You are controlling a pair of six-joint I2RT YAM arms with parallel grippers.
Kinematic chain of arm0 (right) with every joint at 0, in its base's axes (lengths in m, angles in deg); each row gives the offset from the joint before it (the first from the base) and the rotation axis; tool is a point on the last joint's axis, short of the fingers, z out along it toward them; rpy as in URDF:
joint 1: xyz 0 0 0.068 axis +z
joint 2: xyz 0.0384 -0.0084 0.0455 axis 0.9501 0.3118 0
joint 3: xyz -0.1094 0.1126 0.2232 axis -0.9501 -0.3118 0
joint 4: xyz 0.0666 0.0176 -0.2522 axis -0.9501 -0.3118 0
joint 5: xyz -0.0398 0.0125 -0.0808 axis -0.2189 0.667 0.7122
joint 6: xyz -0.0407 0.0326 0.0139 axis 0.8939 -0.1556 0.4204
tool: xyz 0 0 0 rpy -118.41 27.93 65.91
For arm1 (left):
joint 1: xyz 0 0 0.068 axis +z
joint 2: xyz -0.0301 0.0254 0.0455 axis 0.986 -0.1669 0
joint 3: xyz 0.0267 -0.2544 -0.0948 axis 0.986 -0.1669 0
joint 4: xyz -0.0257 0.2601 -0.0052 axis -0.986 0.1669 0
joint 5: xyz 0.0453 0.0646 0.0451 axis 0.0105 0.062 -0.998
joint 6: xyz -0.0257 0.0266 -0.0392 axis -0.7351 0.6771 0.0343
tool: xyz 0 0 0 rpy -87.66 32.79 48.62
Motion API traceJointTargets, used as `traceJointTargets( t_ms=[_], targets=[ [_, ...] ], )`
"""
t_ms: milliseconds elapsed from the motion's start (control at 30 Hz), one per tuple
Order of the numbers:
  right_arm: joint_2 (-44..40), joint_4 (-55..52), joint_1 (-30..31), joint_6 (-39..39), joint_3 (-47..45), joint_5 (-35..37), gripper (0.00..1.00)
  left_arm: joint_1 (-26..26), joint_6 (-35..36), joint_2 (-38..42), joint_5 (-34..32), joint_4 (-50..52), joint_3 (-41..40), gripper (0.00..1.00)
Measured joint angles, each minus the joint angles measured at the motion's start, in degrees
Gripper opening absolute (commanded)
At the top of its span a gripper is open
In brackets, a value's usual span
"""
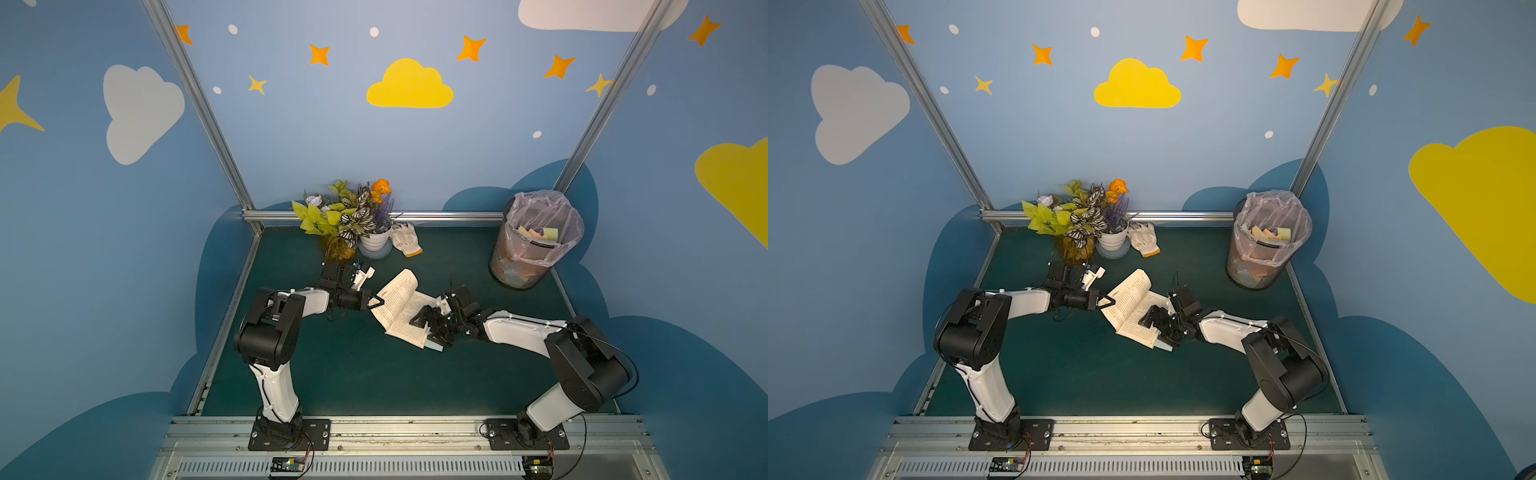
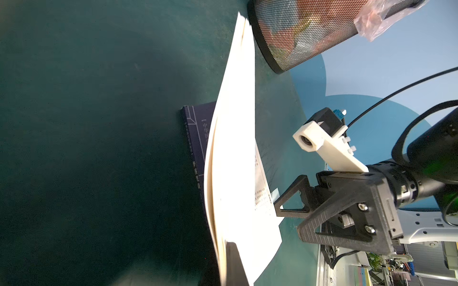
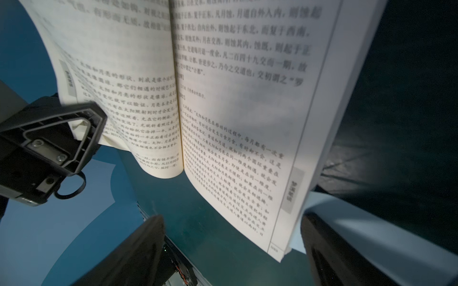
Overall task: Peel off the used sticky note
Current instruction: Turn the page of the book at the center of the board.
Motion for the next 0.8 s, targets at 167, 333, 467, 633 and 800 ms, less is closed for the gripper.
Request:
traceJointTargets(
  t_ms=[167,333,467,633,800],
  targets=[
    [0.4,0.9,0.0,-0.3,0.0,-0.6,0.92,0.0,0.0,0.0,0.0,0.0,0.0,0.03],
    [0.9,1.0,0.0,-0.3,0.6,-1.0,0.92,0.0,0.0,0.0,0.0,0.0,0.0,0.03],
    [1.8,1.0,0.0,-0.3,1.6,-1.3,0.92,0.0,0.0,0.0,0.0,0.1,0.1,0.03],
    [2.7,1.3,0.0,-0.4,3.1,-1.6,0.92,0.0,0.0,0.0,0.0,0.1,0.2,0.03],
    [3.8,4.2,-0.1,-0.9,4.2,-2.6,0.92,0.0,0.0,-0.2,0.1,0.1,0.3,0.03]
  ],
)
